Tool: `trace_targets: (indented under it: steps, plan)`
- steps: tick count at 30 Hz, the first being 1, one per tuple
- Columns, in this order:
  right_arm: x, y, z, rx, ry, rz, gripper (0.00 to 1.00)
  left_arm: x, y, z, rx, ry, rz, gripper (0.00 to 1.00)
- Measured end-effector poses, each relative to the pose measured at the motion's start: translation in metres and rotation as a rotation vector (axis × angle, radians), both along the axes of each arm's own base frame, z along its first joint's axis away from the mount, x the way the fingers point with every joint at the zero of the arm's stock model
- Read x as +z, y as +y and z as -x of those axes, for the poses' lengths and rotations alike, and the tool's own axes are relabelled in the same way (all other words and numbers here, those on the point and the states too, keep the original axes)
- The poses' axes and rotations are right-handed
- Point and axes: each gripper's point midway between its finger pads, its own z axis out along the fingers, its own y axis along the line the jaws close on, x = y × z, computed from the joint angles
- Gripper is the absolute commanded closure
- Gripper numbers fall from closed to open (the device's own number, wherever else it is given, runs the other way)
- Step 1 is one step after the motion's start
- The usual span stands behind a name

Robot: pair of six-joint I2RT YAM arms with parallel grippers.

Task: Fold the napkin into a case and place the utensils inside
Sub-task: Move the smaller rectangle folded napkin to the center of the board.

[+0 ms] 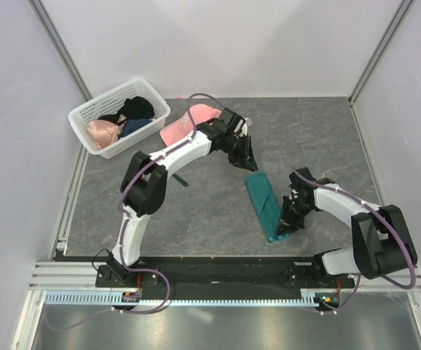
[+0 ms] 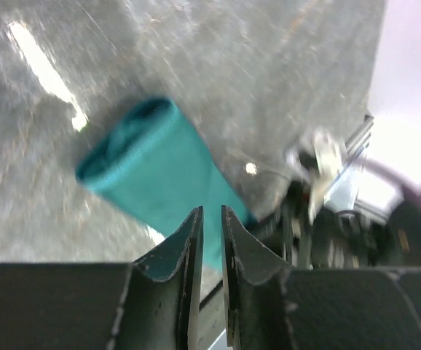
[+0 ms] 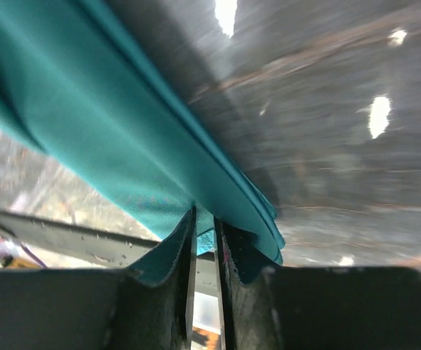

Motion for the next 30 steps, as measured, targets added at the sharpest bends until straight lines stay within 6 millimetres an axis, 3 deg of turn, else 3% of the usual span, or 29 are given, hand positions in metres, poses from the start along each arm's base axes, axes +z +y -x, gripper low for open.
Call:
trace_targets:
  steps: [7,11,14,19,24,27,30]
  plan:
    - [-0.001,-0.033,-0.024,-0.047,0.091,0.174,0.76,0.054,0.037,0.042,-0.011,-0.054,0.021,0.77]
    - [0.002,-0.052,-0.071,-0.003,0.033,0.291,0.77,0.062,0.060,0.069,-0.013,-0.048,0.012,0.77]
    - [0.004,-0.049,-0.095,-0.009,-0.032,0.279,0.78,0.059,0.073,0.084,-0.014,-0.036,-0.001,0.77]
    - [0.001,-0.024,-0.077,-0.061,-0.034,0.158,0.78,0.049,0.087,0.100,-0.010,-0.013,-0.027,0.77]
    - [0.002,0.019,-0.046,-0.092,-0.025,0.043,0.78,0.051,0.094,0.106,-0.007,-0.017,-0.024,0.77]
    - [0.005,0.050,-0.024,-0.110,-0.010,-0.017,0.70,0.049,0.099,0.109,-0.002,-0.011,-0.028,0.77]
    - [0.010,0.073,-0.017,-0.201,-0.009,-0.084,0.61,0.044,0.105,0.110,0.010,0.001,-0.037,0.76]
